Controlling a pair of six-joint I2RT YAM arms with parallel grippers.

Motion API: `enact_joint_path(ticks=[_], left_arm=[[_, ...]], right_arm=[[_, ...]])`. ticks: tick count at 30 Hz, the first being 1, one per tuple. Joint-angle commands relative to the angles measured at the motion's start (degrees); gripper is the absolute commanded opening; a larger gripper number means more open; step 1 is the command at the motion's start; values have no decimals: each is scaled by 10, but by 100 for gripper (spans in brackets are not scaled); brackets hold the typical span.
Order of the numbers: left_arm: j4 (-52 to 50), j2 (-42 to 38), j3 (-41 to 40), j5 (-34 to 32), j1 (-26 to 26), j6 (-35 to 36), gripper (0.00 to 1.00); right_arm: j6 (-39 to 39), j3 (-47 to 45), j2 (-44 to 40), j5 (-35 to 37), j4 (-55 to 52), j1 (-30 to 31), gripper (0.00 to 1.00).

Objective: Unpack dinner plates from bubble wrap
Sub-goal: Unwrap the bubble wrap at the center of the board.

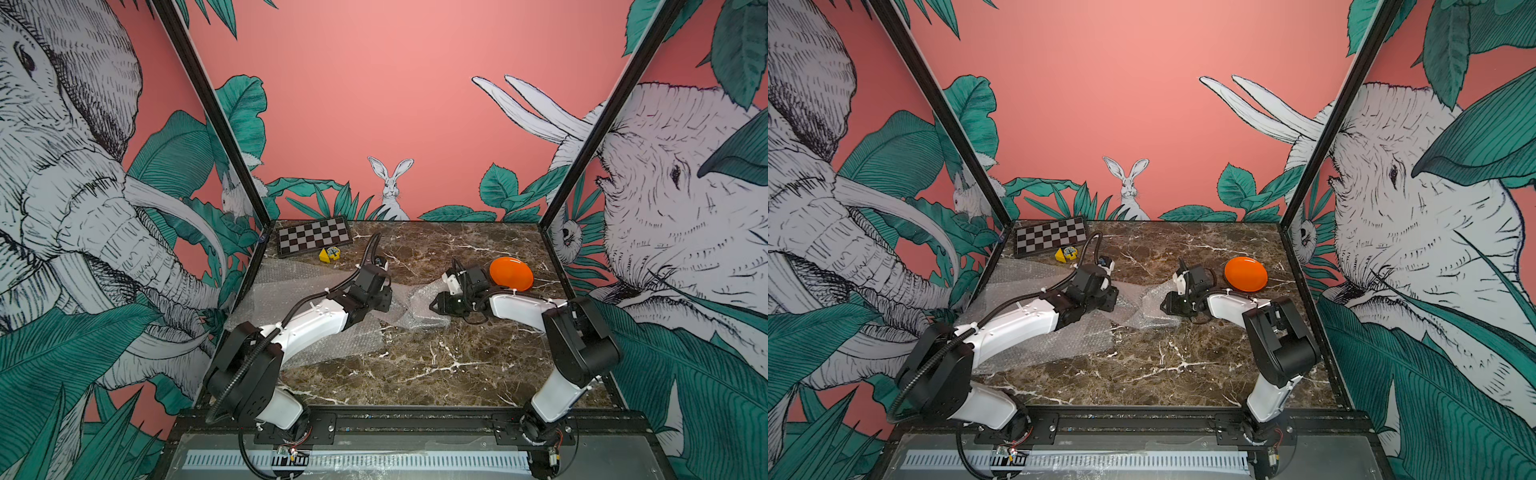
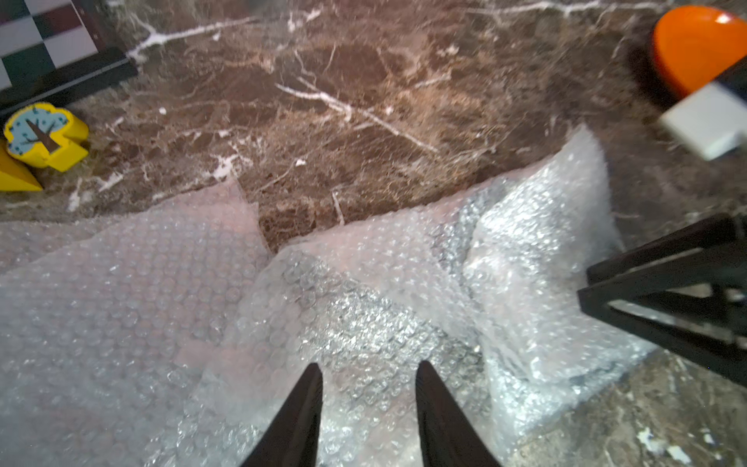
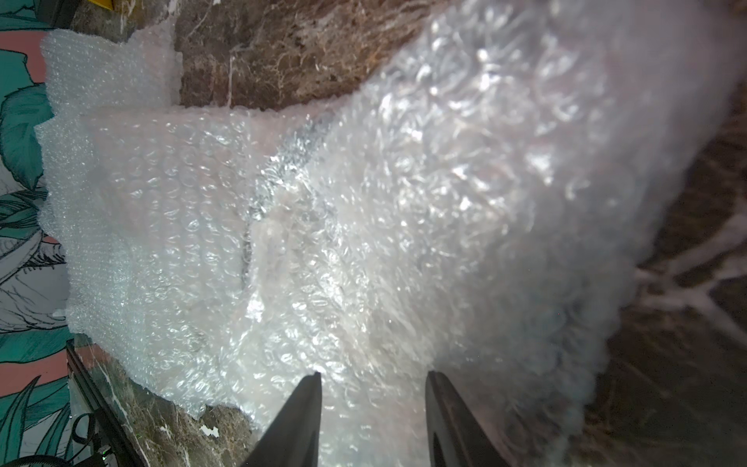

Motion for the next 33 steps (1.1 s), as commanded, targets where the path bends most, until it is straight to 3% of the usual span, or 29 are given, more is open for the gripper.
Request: enact_joint_path(ticks=[1, 6, 13, 33], left_arm=[[30, 3, 9, 41, 1, 23, 42], [70, 60, 47, 118, 2, 21, 37], [72, 130, 74, 106, 3, -16, 20], [73, 192, 50, 115, 3, -36, 15]], right_arm=[[-5, 2, 0, 9, -3, 4, 45], [-1, 2, 1, 8, -1, 5, 45], [-4, 6, -6, 6, -6, 4, 46], [34, 27, -13, -41, 35, 6, 49]])
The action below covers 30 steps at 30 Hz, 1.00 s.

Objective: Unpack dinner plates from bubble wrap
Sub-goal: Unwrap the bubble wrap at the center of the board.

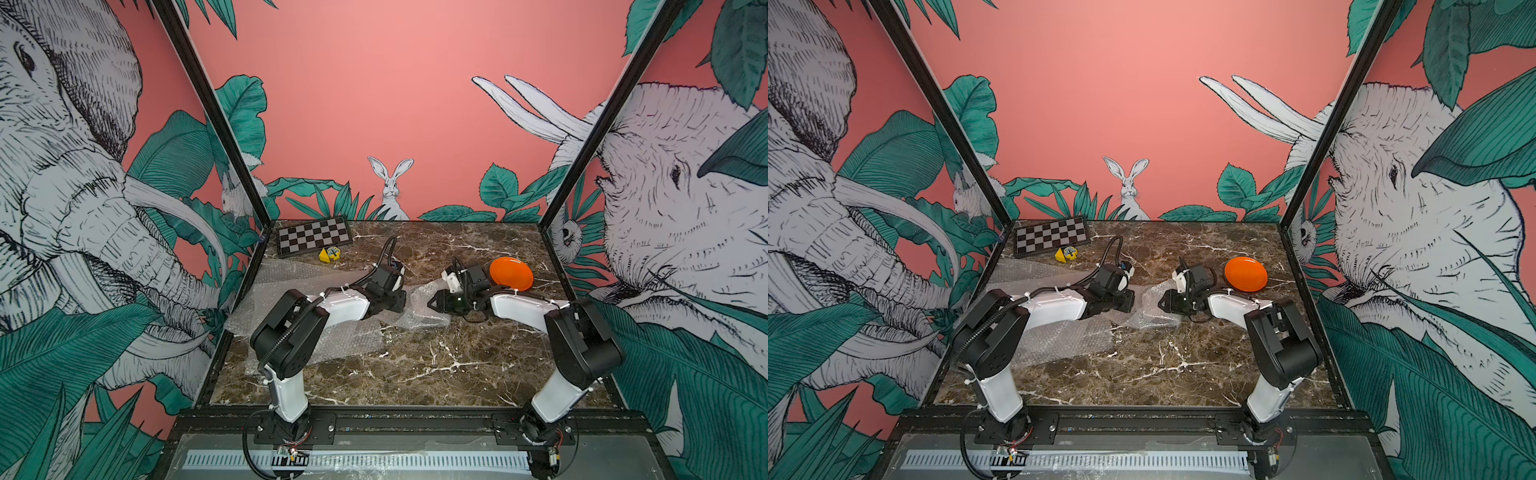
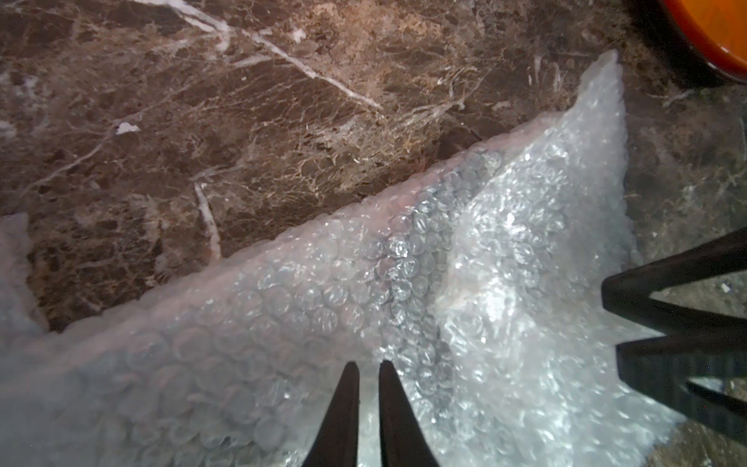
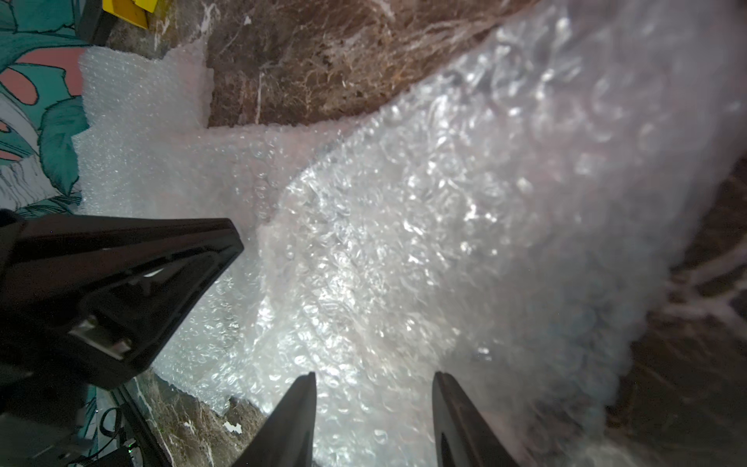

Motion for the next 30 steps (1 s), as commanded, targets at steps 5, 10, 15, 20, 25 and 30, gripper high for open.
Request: enact_joint_path(ticks=[5, 10, 15, 20, 25, 30], left_arm=[[7, 3, -14, 9, 3, -13, 15], [7, 8, -18, 9, 2, -16, 14], [5, 7, -24, 7, 3, -18, 14], [9, 6, -29, 6, 3, -22, 13], [10, 8, -31, 4, 3, -22, 13], [10, 10, -31, 5, 2, -22, 13]], right_arm=[[14, 39, 4, -22, 23, 9, 49], [20, 59, 23, -33, 26, 11, 50], [33, 77, 47, -43, 38, 16, 51], [41, 88, 67, -49, 44, 22, 47], [45, 93, 78, -57, 48, 27, 42], [47, 95, 86, -61, 50, 29, 35]])
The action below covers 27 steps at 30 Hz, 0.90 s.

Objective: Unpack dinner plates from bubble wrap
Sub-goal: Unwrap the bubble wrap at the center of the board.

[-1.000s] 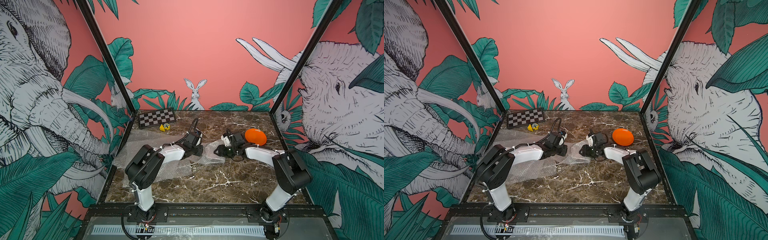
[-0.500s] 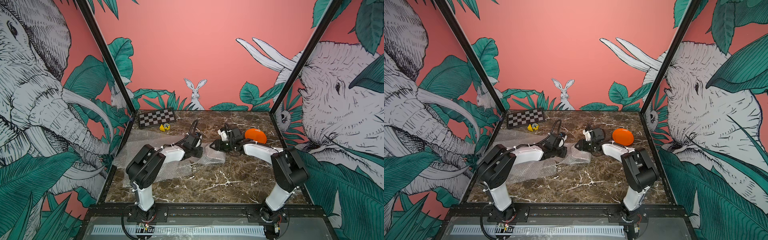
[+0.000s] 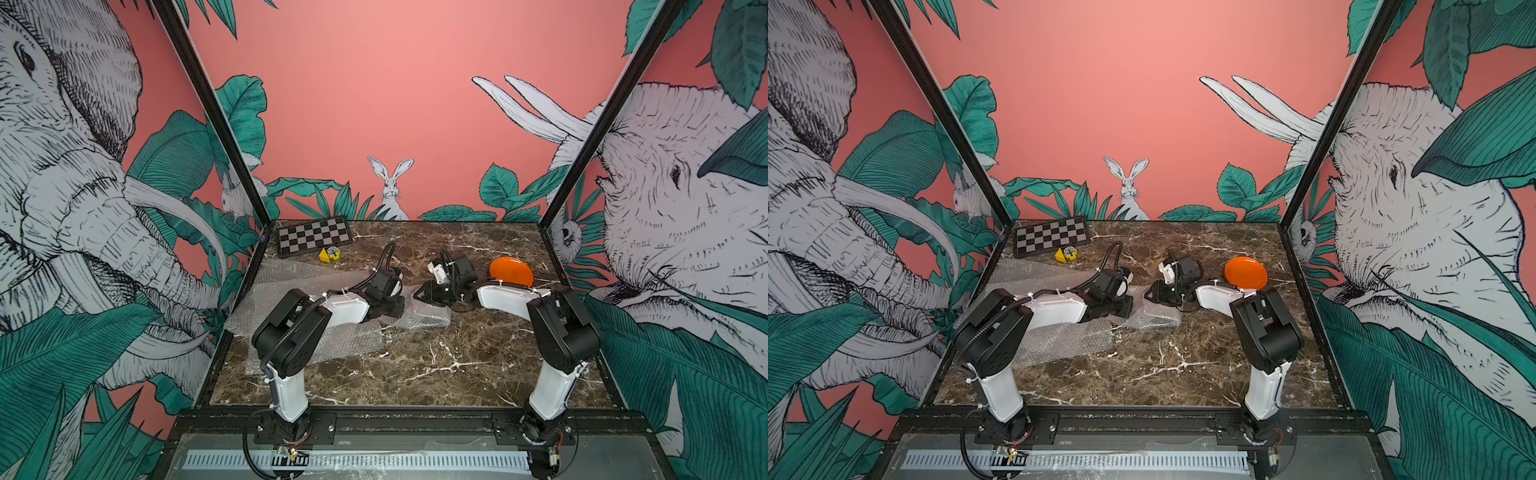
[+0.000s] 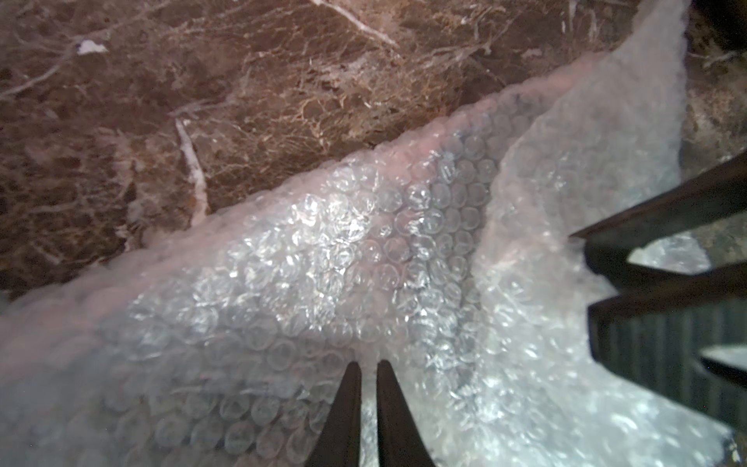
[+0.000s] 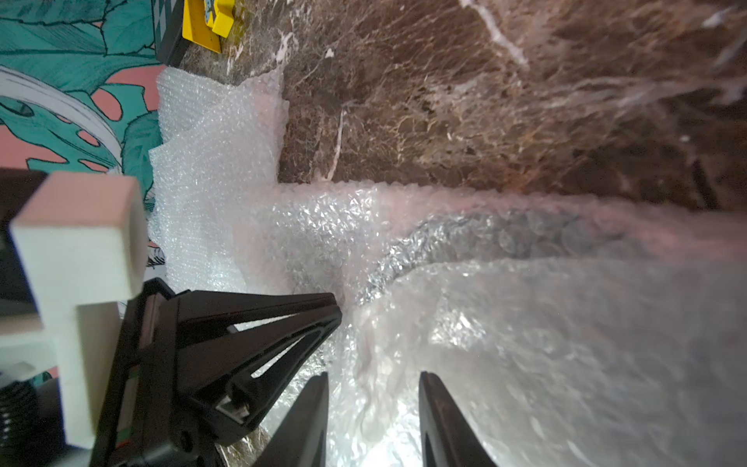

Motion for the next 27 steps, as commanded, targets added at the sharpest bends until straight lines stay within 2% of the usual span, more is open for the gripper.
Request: enact_joint_path(ticks=[1, 7, 11, 15, 27], left_arm=[[6, 3, -8, -2, 3, -10, 13], [6, 1, -11, -7, 3, -12, 13], [5, 0, -12, -9, 2, -12, 13], [3, -2, -13, -13, 3, -13, 13], [3, -9, -17, -24, 3, -14, 12]], right_arm=[[2, 14, 7, -10, 16, 4, 31], [1, 12, -1, -8, 9, 4, 10], [-11, 7, -19, 7, -7, 3, 4], [-26, -1, -39, 18, -25, 0, 0], [-53, -53, -112, 37, -58, -46, 0]])
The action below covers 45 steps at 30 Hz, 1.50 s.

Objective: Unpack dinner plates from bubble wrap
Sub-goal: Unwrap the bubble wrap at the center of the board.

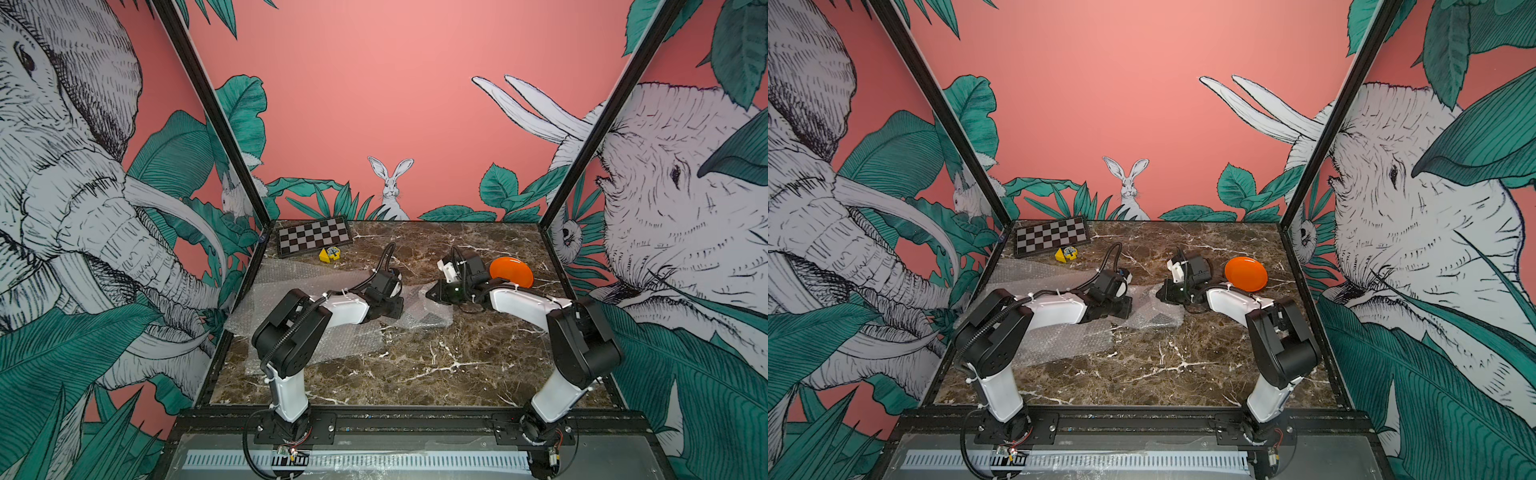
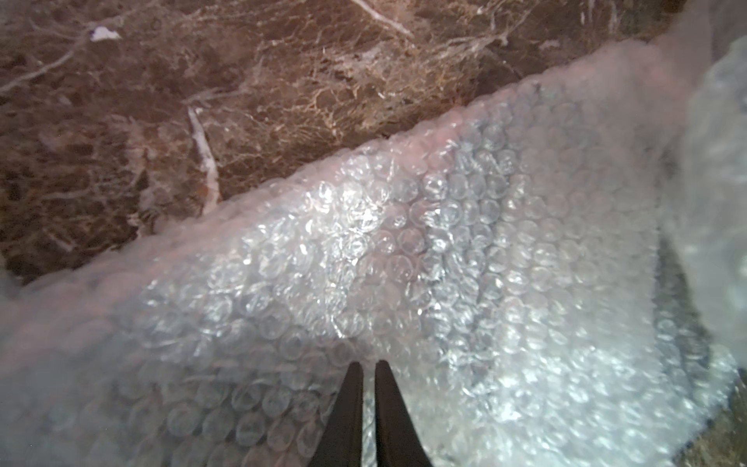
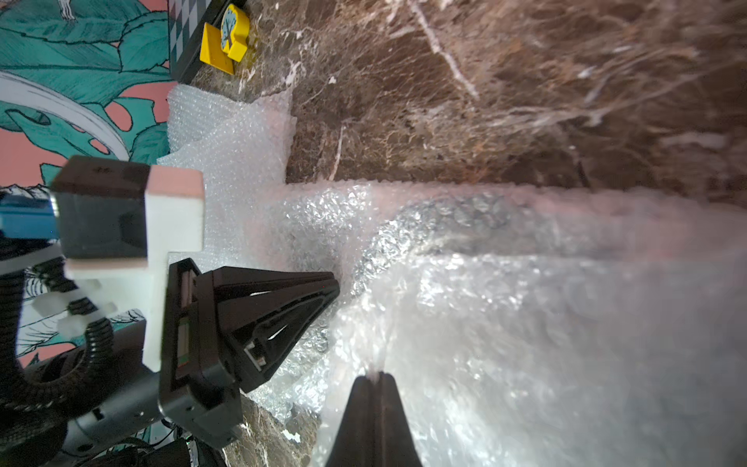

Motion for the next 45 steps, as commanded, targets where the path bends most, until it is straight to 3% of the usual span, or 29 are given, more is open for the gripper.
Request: enact_joint_path(ticks=[1, 16, 45], left_arm=[[2, -8, -10, -11, 2, -12, 12], [-2, -6, -9, -14, 2, -8, 12], [-9, -3, -15, -23, 3, -11, 11]], right_arm=[[-25, -14, -29, 18, -27, -14, 0], [-78, -38, -90, 80, -110, -59, 0], [-158, -52, -146, 321, -257, -86, 0]])
